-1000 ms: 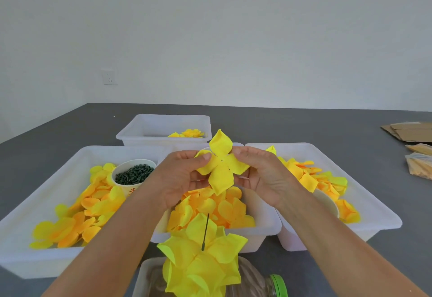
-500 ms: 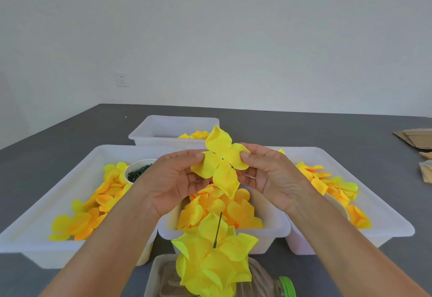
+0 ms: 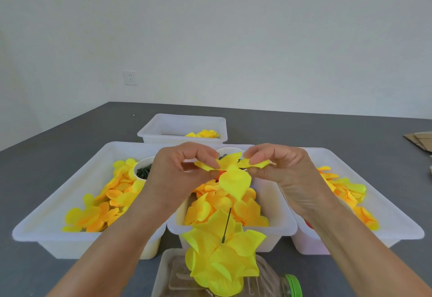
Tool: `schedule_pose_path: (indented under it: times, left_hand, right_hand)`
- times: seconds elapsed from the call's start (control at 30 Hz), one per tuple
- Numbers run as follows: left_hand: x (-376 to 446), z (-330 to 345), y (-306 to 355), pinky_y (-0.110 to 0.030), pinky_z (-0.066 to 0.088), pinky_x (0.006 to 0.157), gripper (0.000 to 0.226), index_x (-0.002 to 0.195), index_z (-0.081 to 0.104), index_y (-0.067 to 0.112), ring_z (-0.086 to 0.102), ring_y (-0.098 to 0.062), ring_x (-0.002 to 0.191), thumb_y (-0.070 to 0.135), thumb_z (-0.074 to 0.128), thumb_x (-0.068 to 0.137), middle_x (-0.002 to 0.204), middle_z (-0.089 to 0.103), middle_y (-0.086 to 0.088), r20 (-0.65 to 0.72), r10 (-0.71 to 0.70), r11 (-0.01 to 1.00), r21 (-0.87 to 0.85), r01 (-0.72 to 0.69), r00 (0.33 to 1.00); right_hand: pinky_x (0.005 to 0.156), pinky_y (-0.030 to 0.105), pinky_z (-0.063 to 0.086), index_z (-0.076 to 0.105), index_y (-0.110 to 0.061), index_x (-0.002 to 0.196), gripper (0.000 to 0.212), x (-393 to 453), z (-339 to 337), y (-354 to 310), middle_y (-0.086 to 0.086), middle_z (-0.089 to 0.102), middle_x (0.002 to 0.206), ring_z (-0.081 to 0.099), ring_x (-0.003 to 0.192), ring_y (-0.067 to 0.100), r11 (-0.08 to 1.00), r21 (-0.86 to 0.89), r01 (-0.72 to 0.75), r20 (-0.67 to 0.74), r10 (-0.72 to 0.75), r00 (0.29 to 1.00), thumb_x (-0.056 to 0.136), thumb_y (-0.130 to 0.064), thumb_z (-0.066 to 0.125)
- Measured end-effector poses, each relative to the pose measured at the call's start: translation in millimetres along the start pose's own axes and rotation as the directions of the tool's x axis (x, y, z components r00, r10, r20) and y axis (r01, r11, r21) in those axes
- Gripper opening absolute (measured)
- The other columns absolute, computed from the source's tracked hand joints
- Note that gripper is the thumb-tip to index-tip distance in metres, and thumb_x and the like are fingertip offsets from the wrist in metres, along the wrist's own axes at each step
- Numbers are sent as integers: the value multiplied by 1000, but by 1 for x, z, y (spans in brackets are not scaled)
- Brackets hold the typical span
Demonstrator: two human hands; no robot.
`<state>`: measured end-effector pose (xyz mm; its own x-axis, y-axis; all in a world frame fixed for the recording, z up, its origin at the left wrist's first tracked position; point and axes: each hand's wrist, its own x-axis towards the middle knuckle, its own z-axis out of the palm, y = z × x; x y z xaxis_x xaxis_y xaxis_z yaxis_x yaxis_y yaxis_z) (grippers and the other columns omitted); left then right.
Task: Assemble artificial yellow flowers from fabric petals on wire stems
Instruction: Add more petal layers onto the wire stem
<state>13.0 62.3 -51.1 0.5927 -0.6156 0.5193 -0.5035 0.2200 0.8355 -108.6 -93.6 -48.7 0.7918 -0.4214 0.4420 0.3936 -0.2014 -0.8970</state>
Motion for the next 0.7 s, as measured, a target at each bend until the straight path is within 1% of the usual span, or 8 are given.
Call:
schedule_pose_path:
  times: [0.07, 0.17, 0.23, 0.37, 0.43, 0.53, 0.6, 0.7]
  left_hand:
    - [-1, 2, -1, -12, 44, 80, 30, 64, 68, 20, 62, -4, 88, -9, 76, 65, 92, 68, 7, -47, 203, 952, 242, -186, 978]
    - [-3, 4, -3, -8, 39, 83, 17, 66, 69, 11, 57, -9, 95, -4, 76, 64, 99, 65, 0, -2, 433, 789, 485, -378, 901]
    - [-3, 6, -2, -6, 38, 82, 12, 66, 68, 8, 56, -10, 96, -2, 75, 65, 99, 65, -2, 5, 469, 749, 527, -401, 883]
    - [-4, 6, 0, -10, 42, 82, 5, 67, 68, 8, 56, -9, 91, 8, 73, 68, 95, 66, 0, -3, 474, 759, 508, -407, 881]
    - [-6, 6, 2, -12, 45, 79, 9, 70, 69, 13, 59, -7, 84, 9, 76, 70, 86, 69, 4, -21, 380, 837, 433, -334, 925]
    - [-7, 7, 10, -13, 48, 69, 13, 73, 70, 19, 64, -5, 70, 8, 76, 70, 72, 71, 5, -50, 91, 982, 168, -82, 995]
    - [-4, 6, 15, -17, 51, 64, 12, 81, 71, 11, 67, -11, 69, 12, 73, 69, 74, 73, -2, -30, -52, 997, -52, 50, 998]
    - [-1, 3, 20, -23, 55, 63, 33, 96, 69, 1, 69, -20, 74, 17, 67, 68, 85, 73, -16, 8, -229, 933, -285, 222, 973]
  right_hand:
    - [65, 20, 52, 68, -12, 61, 36, -2, 0, 1, -3, 69, 84, 64, 79, 11, 982, -160, 95, -10, -98, 995, 64, 24, 66]
    - [70, 19, 50, 66, -16, 62, 40, -4, 1, 1, 2, 67, 94, 62, 90, 18, 937, -298, 179, -21, -194, 981, 67, 25, 66]
    - [73, 17, 47, 65, -18, 63, 41, -5, 1, 0, 3, 67, 96, 60, 95, 22, 914, -346, 210, -21, -231, 973, 67, 23, 67]
    - [73, 14, 45, 65, -17, 64, 37, -6, 0, -2, 3, 67, 97, 60, 96, 22, 907, -367, 208, -14, -229, 973, 67, 20, 70]
    - [72, 17, 49, 65, -15, 65, 31, -5, 0, -4, 2, 69, 94, 63, 90, 17, 939, -295, 177, 4, -184, 983, 65, 15, 73]
    - [66, 22, 53, 66, -13, 71, 15, -3, 0, -10, 0, 72, 80, 66, 77, 12, 998, -32, 48, 18, -47, 999, 63, -1, 71]
    - [60, 23, 54, 65, -10, 76, 11, -2, 2, -15, 1, 71, 72, 66, 67, 13, 998, 63, -20, 45, 18, 999, 66, -6, 69]
    - [60, 26, 55, 65, -8, 84, 19, 1, 6, -20, 5, 71, 75, 67, 65, 15, 982, 155, -109, 43, 103, 994, 66, -10, 69]
